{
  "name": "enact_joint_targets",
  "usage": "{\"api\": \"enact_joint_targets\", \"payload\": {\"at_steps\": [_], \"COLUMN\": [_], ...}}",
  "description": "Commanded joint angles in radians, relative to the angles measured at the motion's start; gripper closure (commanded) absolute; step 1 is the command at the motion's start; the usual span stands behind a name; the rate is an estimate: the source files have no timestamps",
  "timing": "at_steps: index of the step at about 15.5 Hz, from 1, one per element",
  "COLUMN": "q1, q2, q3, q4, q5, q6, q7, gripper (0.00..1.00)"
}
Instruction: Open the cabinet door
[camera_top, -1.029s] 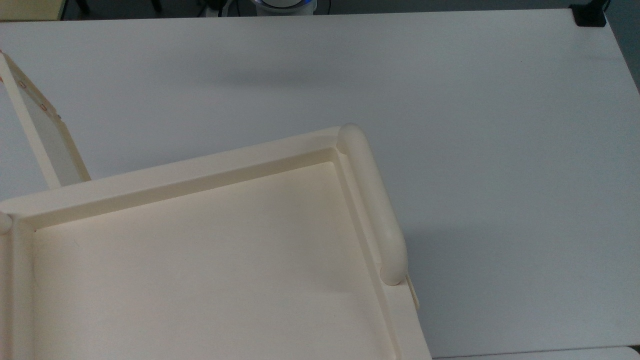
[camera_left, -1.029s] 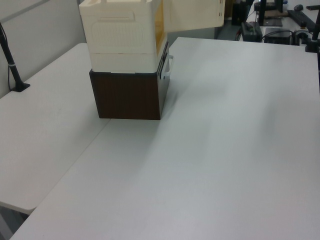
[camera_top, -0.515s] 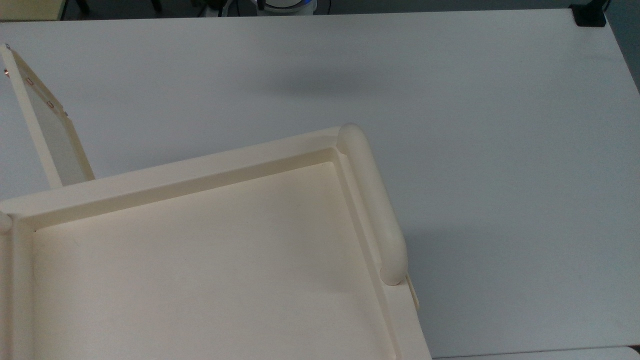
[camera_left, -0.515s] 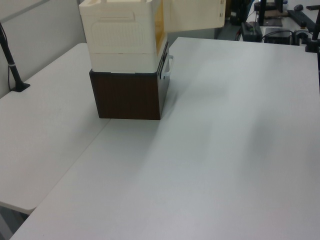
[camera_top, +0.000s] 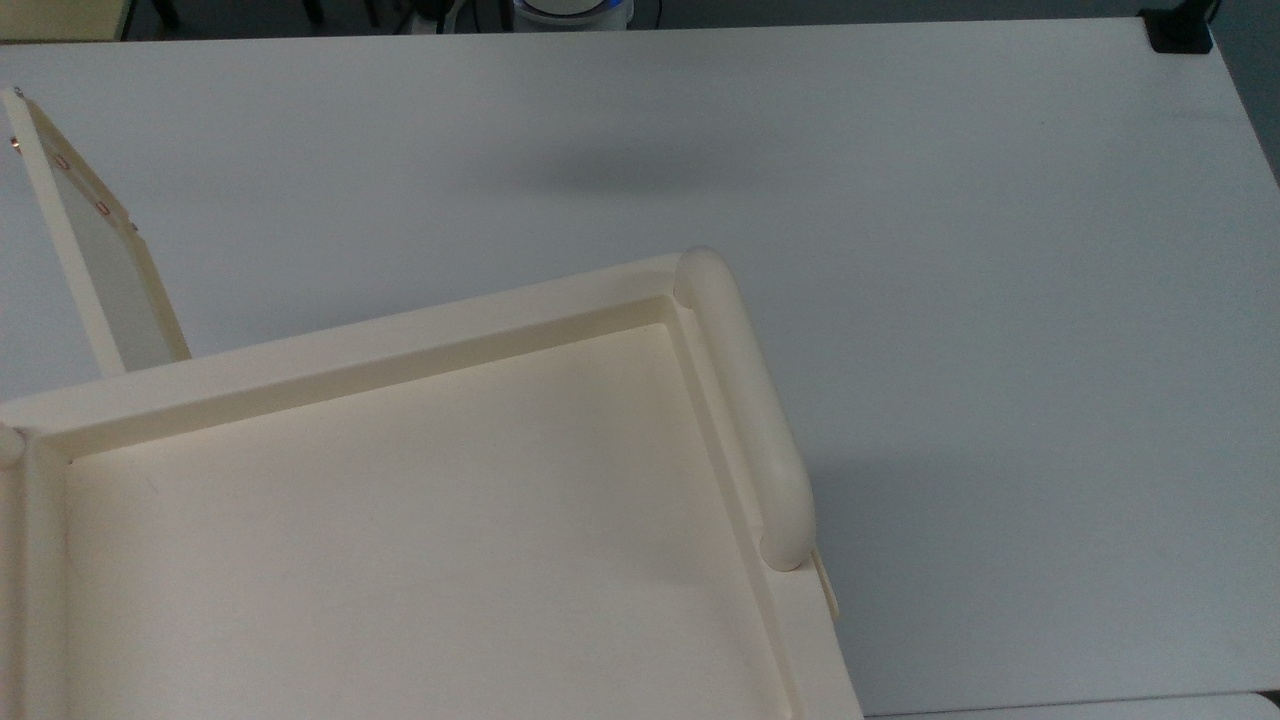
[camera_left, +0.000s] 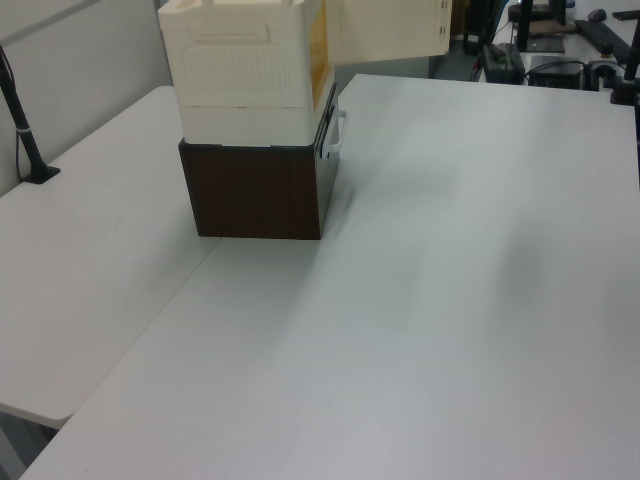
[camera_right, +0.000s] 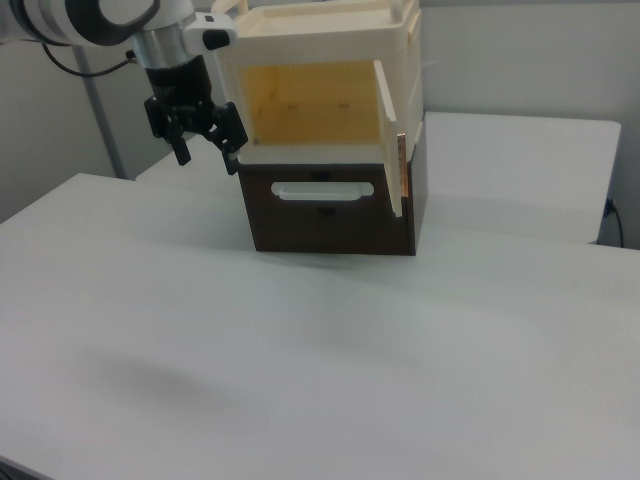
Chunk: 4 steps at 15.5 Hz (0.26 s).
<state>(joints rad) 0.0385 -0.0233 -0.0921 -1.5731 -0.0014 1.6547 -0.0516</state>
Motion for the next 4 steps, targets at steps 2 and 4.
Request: {"api": "enact_joint_targets", "payload": {"at_steps": [2, 4], "q1": [-0.006, -0.006], "q2": [-0.023, -0.023], "q3": [-0.005, -0.005], "q4": [-0.018, -0.019], "q5": [-0.011, -0.011], "q6": [-0.029, -0.03], "q7": [-0.024, -0.03], "gripper": [0.0, 0.0]}}
